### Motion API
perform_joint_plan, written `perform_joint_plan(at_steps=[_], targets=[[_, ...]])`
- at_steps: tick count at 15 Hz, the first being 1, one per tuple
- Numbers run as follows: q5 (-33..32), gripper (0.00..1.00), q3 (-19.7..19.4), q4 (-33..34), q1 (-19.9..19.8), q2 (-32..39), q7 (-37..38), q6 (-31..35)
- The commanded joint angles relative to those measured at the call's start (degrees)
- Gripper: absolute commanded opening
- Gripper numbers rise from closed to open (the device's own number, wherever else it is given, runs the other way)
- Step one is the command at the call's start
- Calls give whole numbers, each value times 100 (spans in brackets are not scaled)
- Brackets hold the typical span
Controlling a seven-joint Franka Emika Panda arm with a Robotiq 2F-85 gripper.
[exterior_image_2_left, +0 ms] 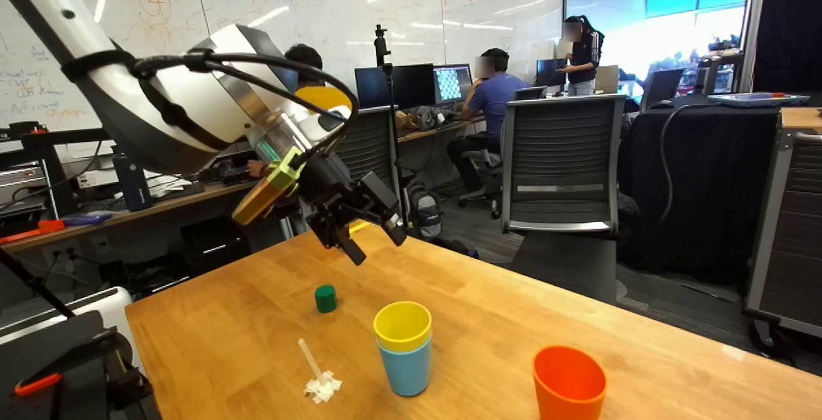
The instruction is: Stack the cups into the blue cup
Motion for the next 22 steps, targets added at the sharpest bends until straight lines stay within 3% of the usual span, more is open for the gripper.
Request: perform_joint_plan(at_steps=[1, 6, 7, 9, 15, 17, 22], targets=[[1126, 100, 74, -239, -229, -771, -960, 307], [3563, 100, 335, -49, -397, -1351, -2398, 208], [4046, 100, 612, 35, -617, -1440, -2639, 99], [5008, 100, 772, 308, -642, -1572, -3115, -166], [7768, 100, 994, 1997, -713, -1602, -4377, -1756], [8156, 100, 975, 2673, -776, -1498, -4381, -2417], [7968, 100, 945, 4238, -979, -933, -4424, -4373]])
